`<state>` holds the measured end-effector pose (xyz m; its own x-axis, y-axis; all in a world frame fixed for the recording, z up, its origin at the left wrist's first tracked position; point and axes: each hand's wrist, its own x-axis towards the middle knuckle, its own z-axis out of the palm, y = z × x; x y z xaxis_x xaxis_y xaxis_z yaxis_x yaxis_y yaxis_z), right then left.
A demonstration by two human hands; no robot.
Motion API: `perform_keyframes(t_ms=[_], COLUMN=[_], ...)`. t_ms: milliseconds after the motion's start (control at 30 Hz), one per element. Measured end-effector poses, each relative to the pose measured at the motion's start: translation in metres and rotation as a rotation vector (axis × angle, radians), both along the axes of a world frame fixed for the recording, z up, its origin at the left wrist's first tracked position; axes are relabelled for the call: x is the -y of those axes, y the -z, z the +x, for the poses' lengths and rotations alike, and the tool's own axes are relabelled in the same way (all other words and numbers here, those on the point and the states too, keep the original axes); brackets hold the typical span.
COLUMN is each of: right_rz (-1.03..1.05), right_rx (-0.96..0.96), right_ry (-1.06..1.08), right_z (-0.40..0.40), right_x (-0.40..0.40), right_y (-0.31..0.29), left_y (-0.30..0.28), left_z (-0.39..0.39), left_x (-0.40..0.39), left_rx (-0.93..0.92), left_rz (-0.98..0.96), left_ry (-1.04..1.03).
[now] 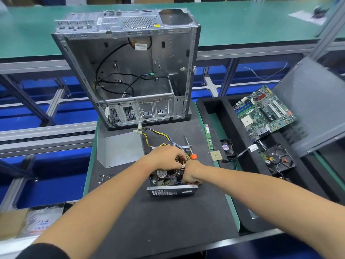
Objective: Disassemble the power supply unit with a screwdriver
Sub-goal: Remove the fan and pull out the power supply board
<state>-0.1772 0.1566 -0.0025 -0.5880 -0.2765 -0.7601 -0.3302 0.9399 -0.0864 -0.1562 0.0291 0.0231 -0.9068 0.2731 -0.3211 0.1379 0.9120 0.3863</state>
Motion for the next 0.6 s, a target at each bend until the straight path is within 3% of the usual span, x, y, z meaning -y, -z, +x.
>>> perform_keyframes(t_ms=[200, 433, 600], right_rz=[-0.033, -0.084, -0.045], right_rx=[-0.051, -0.059, 0.104], right_ry=[0.07, 0.145, 0.139], right_z=[0.006, 0.009, 0.006], right_x=[-0.002, -0.007, -0.015], right_y=[0.003, -0.006, -0.018], left_y=[-0.002, -0.002, -0.004], left_z=[-0.008, -0.009, -0.011], left_x=[-0.004, -0.008, -0.007], left_rx=[0.16, 0.165, 0.201], left_rz=[0.028, -0.026, -0.029], left_ry=[-0.166, -0.217, -0.196])
